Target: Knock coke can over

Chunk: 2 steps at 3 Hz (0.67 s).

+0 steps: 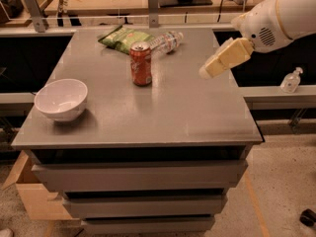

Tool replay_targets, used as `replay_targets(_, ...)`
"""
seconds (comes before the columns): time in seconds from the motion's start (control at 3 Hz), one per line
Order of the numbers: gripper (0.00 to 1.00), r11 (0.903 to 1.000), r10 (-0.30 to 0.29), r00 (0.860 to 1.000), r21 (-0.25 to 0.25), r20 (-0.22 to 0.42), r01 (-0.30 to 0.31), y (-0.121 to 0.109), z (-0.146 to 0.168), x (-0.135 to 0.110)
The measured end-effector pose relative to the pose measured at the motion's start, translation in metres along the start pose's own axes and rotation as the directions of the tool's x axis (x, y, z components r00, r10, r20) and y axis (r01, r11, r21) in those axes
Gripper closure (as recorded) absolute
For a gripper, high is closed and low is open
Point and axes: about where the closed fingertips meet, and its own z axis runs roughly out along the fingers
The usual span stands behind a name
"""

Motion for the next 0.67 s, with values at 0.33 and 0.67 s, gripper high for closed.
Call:
replay_targets(0.33, 0.0, 0.9996, 0.026, 0.999, 0.012, 0.033, -0.026, 0.0, 0.01, 0.0)
replay_targets(0.67, 0.0, 0.9978, 0.063, 0.99, 0.014, 0.124, -0.065, 0.002, 0.041, -0.009)
